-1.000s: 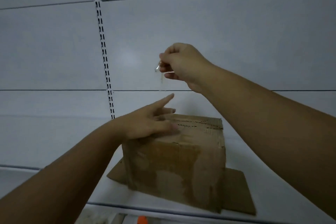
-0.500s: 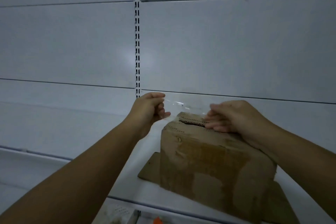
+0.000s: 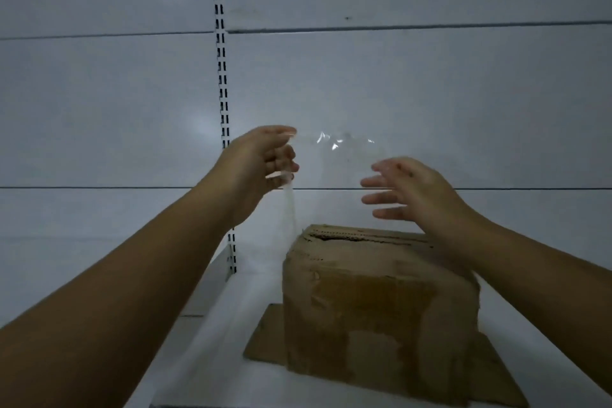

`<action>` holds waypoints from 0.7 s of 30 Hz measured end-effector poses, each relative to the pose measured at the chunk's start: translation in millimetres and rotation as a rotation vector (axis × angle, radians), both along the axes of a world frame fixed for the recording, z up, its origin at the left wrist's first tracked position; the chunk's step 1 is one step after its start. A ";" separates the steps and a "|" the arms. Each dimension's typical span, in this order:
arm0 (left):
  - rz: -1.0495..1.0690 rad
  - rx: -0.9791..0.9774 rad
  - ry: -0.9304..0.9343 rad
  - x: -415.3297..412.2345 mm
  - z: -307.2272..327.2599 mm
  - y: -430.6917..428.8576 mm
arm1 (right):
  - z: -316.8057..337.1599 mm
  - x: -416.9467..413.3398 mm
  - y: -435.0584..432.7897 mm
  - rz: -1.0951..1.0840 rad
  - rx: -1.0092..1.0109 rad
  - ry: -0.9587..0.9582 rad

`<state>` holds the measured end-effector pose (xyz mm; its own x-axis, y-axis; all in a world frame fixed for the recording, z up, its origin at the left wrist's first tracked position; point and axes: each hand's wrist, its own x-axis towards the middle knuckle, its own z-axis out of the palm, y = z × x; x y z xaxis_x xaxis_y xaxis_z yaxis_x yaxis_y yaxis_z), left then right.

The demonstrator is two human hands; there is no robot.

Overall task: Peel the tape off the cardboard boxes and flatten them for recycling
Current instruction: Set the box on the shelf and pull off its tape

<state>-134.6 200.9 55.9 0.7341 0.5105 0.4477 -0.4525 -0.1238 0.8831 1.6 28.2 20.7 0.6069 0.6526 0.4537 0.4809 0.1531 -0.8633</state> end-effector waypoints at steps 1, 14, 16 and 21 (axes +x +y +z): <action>-0.034 0.051 0.017 8.8 2.8 -12.0 | 12.1 0.1 -8.0 0.064 0.063 0.061; -0.328 0.377 -0.042 160.7 26.7 -219.7 | -1.0 104.3 -198.8 0.152 0.088 0.523; -0.177 0.680 -0.009 201.1 21.4 -258.7 | -1.6 139.0 -247.6 0.021 0.207 0.543; -0.106 1.047 0.046 315.4 -6.5 -375.5 | -5.0 229.0 -378.2 -0.223 0.374 0.558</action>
